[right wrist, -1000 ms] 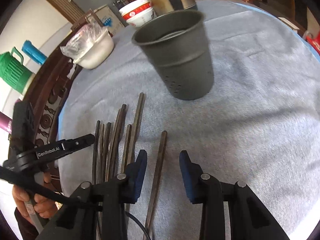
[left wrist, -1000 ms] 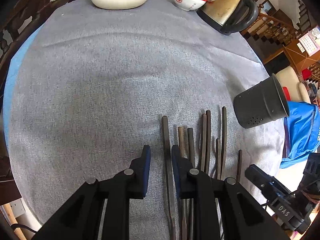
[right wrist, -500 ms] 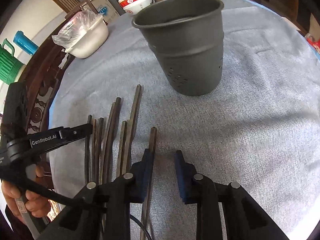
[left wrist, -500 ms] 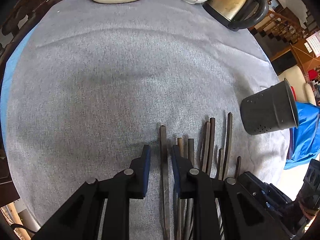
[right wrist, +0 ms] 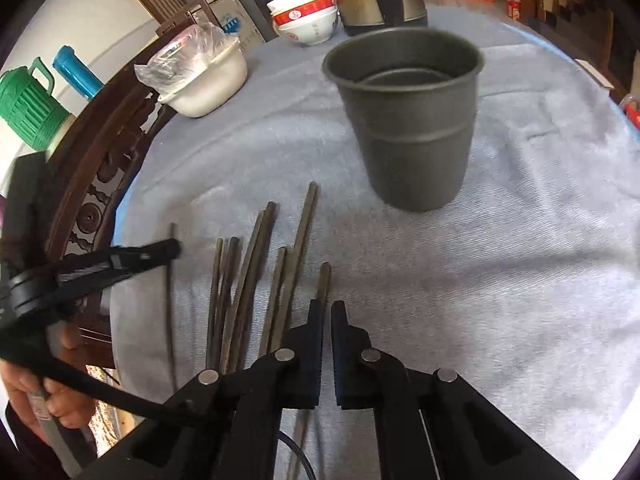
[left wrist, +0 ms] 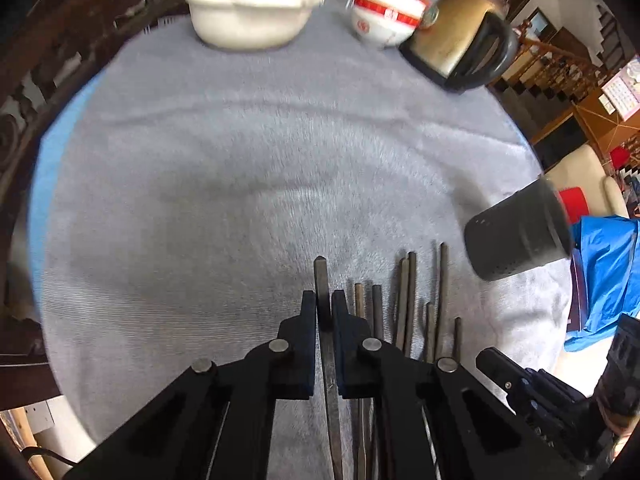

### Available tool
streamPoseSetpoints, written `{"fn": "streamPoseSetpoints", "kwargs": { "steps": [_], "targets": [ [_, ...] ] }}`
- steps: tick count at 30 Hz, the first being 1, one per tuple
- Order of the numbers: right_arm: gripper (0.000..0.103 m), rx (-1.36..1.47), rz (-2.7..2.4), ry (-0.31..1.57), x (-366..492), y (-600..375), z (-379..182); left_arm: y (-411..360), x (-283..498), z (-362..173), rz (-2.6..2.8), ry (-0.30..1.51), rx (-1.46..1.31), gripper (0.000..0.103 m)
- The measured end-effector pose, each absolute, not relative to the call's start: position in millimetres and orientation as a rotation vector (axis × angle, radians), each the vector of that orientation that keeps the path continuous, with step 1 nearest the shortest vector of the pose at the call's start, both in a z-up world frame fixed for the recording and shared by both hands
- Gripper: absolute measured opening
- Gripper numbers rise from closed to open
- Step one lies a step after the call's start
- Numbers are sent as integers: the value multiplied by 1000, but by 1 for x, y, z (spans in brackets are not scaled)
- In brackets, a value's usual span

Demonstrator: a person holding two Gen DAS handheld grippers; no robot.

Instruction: Organize utensils

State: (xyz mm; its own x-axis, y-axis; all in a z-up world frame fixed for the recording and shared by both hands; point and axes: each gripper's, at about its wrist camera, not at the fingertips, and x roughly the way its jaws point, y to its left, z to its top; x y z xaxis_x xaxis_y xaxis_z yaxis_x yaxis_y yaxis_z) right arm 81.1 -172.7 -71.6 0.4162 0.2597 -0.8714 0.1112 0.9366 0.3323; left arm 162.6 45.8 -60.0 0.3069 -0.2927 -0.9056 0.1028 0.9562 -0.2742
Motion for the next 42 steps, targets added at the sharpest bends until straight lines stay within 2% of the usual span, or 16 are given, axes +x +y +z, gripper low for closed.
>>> {"fn": "streamPoseSetpoints", "kwargs": {
  "steps": [1, 5, 6, 8, 10, 12, 13, 14, 16, 19, 22, 31, 42],
  "targets": [
    [8, 388, 98, 1160, 81, -176, -72, 47, 159, -53, -260, 1214, -168, 7],
    [9, 463, 103, 1189, 82, -188, -72, 53, 147, -30, -265, 1141, -163, 7],
    [13, 481, 112, 1198, 83, -189, -72, 55, 142, -25, -271, 1129, -170, 7],
    [30, 503, 137, 1217, 84, -187, -74, 61, 134, -17, -281, 1105, -180, 7],
    [68, 506, 148, 1221, 82, -182, -75, 65, 126, -9, -282, 1075, -179, 7],
    [64, 491, 148, 1185, 79, -176, -74, 68, 121, -2, -283, 1050, -178, 7],
    [45, 471, 142, 1182, 80, -172, -75, 68, 118, 1, -285, 1040, -178, 7],
    [32, 446, 134, 1203, 83, -168, -78, 70, 116, 4, -287, 1033, -178, 7],
    [25, 424, 121, 1235, 86, -162, -85, 71, 113, 7, -294, 1023, -180, 7],
    [22, 387, 101, 1244, 89, -154, -88, 72, 107, 13, -301, 1009, -175, 7],
    [11, 361, 86, 1263, 94, -149, -96, 69, 104, 15, -311, 1002, -176, 7],
    [8, 394, 134, 1184, 84, -158, -82, 65, 97, 25, -319, 982, -158, 7],
    [6, 371, 223, 742, 41, -184, 17, 56, 82, 63, -338, 885, -134, 7]
  ]
}}
